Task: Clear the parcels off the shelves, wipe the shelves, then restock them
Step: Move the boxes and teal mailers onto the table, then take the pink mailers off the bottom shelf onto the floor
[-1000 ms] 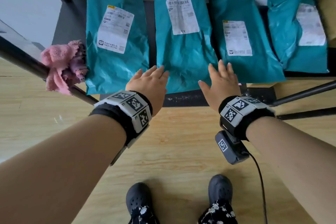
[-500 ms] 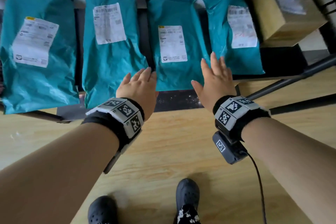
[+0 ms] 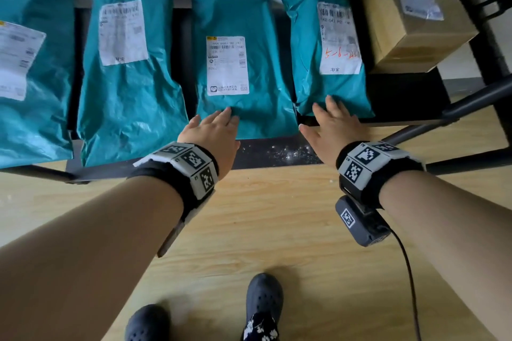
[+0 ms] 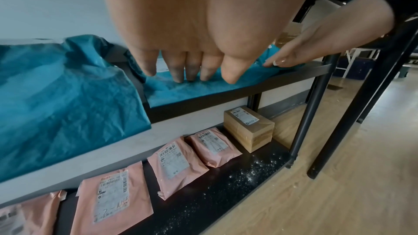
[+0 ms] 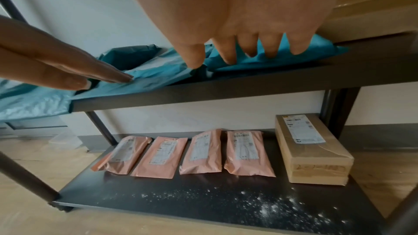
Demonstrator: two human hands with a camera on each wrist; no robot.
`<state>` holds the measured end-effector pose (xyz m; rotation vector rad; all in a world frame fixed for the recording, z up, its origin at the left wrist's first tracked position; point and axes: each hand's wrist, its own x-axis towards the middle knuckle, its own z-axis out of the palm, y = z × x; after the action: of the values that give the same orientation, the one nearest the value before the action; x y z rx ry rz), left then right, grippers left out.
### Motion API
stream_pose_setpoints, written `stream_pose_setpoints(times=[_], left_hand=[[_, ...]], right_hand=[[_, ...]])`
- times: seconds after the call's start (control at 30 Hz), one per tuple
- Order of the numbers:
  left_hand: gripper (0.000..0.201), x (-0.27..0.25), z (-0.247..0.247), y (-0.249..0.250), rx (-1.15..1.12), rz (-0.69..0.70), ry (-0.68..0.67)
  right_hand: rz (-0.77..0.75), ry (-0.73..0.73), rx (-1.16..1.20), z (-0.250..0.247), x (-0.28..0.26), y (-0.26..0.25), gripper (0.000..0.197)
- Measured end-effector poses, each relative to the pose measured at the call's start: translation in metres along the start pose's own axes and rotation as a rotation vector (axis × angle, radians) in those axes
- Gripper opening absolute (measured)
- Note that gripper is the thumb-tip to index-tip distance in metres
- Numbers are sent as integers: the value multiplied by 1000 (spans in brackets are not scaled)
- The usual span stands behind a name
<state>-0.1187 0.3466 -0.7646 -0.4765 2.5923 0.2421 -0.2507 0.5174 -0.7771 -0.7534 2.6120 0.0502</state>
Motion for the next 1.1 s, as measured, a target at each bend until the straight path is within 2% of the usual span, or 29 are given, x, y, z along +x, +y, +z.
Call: stream_pose_setpoints(times=[0.1,0.23,0.3,0.53,0.7,0.83,1.1], left_hand=[[55,-10,-3,-5,-41,-3,34],[54,-25,-1,-15,-50,25,50],[55,-31,0,-18,-46,39,33],[52,-47,-2,-33,-105,68,83],[45,-69,3,-61,-157,68,150],[37,-91,20,-92,-163,32,138],[35,-117,89,-155,-119,-64,41]], right_hand=[[-61,69,60,-3,-7,-16,62],[-79,-108,79,2,-2,-34,63],[-42,-125,101,3,0,-37,62],[-75,110,225,-6,-37,-68,52],[-186,160,249,9,-68,-119,46],[-204,109,271,37,-84,-158,40],[-214,-27,315,105,-86,-210,41]])
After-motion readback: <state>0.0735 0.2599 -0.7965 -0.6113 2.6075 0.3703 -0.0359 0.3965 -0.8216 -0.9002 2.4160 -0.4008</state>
